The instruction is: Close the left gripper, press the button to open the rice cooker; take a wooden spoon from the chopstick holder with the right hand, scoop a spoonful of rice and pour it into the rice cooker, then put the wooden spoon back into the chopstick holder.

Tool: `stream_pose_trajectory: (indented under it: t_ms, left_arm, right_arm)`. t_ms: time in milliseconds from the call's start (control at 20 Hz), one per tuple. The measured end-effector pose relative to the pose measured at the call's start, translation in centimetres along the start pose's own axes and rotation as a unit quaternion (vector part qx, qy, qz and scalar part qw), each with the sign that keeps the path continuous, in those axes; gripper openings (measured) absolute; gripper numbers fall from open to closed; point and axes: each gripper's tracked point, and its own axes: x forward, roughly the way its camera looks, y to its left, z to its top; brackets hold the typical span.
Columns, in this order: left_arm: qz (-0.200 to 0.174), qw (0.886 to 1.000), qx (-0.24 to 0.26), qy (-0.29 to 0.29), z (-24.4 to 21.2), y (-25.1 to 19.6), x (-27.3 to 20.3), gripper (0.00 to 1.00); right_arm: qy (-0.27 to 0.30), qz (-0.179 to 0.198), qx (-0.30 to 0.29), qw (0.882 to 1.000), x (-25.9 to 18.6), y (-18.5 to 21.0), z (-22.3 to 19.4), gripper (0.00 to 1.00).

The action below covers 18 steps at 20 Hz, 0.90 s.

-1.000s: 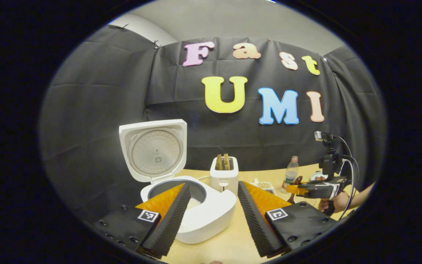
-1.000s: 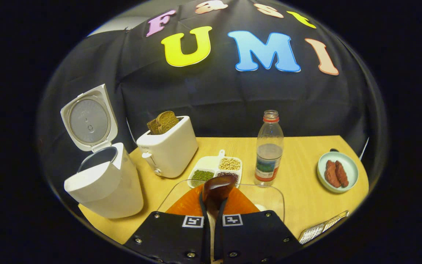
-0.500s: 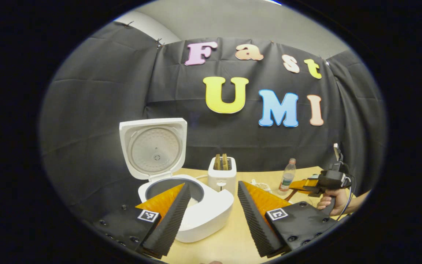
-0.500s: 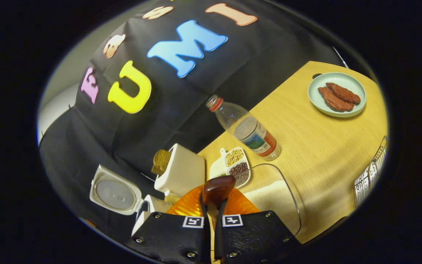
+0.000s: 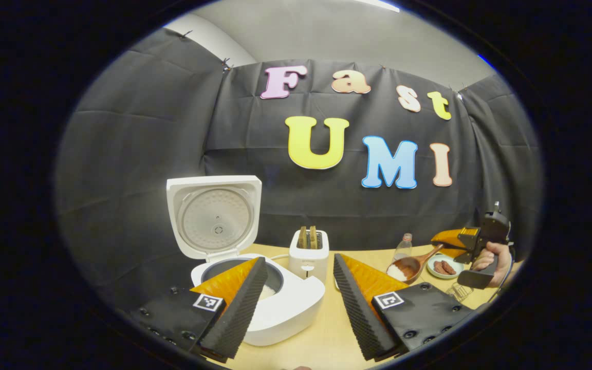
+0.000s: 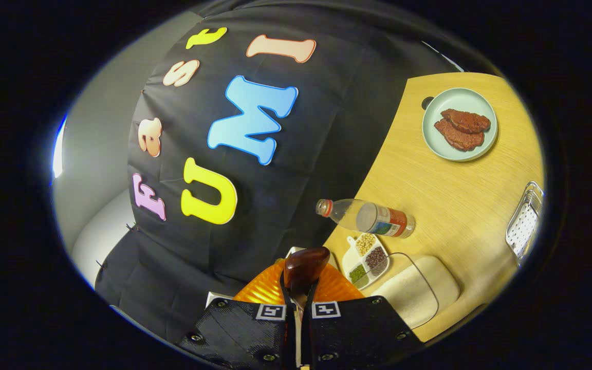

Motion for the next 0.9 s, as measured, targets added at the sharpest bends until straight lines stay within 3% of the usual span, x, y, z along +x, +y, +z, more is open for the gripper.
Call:
stream_pose_trajectory:
  t_ms: [400,650,800,900]
  left_arm:
    - [0.003,1.000,0.014,-0.008,-0.5,1.3,-0.2,0.92]
    - [0.010,1.000,0.011,-0.010,-0.8,2.9,-0.5,0.88]
    - [0.020,1.000,0.005,-0.006,-1.2,4.4,-0.7,0.94]
    - [0.027,1.000,0.001,-0.004,-1.6,5.4,-0.9,0.91]
  right_arm:
    - [0.020,0.065,-0.013,0.998,0.7,8.3,-2.3,0.04]
    - [0.048,0.084,-0.046,0.994,3.2,11.6,-5.8,0.04]
    - [0.068,0.099,-0.015,0.993,4.9,13.4,-8.1,0.04]
    - [0.079,0.105,-0.002,0.991,6.1,14.3,-9.6,0.04]
